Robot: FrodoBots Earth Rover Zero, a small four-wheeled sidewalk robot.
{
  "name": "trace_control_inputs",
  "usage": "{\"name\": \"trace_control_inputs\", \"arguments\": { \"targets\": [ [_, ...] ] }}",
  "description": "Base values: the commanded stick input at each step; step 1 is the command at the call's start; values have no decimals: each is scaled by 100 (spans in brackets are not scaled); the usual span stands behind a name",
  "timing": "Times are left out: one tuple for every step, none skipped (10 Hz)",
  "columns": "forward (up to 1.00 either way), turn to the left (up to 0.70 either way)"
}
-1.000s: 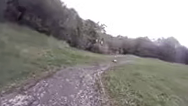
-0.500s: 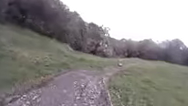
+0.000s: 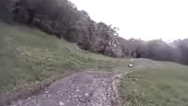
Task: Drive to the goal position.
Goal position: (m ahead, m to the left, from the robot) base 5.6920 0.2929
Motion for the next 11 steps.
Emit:
{"name": "trace_control_inputs", "arguments": {
  "targets": [
    [100,0],
    [100,0],
    [100,0],
    [100,0],
    [100,-5],
    [100,-20],
    [100,-27],
    [100,-27],
    [100,-27],
    [100,-27],
    [100,-27]
  ]
}}
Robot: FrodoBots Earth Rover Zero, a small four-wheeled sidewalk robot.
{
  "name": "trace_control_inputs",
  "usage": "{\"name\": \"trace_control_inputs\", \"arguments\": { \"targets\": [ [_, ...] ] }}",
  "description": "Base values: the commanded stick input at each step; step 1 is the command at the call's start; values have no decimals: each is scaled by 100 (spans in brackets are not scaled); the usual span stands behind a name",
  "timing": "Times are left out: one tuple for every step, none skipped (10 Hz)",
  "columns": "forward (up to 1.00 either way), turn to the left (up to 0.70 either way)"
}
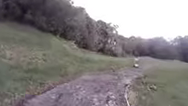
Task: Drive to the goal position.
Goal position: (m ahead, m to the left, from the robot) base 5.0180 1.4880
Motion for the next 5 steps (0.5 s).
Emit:
{"name": "trace_control_inputs", "arguments": {
  "targets": [
    [100,-27],
    [100,-27],
    [100,-27],
    [100,-27],
    [100,-27]
  ]
}}
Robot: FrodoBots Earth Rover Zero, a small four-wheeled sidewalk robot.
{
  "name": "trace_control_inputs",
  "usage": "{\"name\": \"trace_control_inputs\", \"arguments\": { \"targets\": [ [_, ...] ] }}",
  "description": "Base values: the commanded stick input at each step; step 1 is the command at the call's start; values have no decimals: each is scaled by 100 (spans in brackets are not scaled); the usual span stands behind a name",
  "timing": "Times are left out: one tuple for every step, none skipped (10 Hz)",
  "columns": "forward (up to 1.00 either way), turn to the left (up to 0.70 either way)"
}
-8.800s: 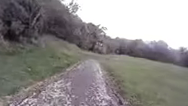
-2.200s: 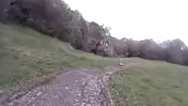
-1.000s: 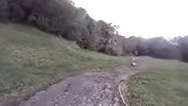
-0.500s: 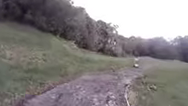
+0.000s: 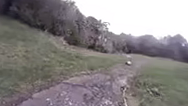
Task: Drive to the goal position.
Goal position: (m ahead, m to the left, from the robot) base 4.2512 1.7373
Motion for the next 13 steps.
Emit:
{"name": "trace_control_inputs", "arguments": {
  "targets": [
    [100,-27],
    [100,-13],
    [100,0],
    [100,0],
    [100,0],
    [100,0],
    [100,0],
    [100,0],
    [100,0],
    [100,0],
    [100,0],
    [100,1],
    [100,18]
  ]
}}
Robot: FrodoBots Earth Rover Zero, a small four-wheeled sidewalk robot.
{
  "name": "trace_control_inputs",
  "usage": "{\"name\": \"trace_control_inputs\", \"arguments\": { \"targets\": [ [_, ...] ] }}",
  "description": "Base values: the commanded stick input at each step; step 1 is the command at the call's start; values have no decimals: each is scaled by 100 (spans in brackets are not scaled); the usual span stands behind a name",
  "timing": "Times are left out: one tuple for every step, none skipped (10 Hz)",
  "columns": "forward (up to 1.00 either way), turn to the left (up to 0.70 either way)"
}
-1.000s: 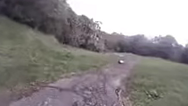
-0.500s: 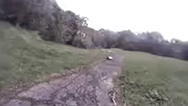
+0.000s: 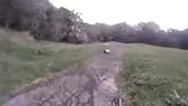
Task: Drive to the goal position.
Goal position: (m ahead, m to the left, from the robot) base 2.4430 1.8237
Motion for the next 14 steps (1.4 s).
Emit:
{"name": "trace_control_inputs", "arguments": {
  "targets": [
    [100,18],
    [100,0],
    [100,0],
    [100,0],
    [100,0],
    [100,0],
    [100,-27],
    [100,-27],
    [100,-27],
    [100,-27],
    [100,-27],
    [100,-27],
    [100,-27],
    [100,-27]
  ]
}}
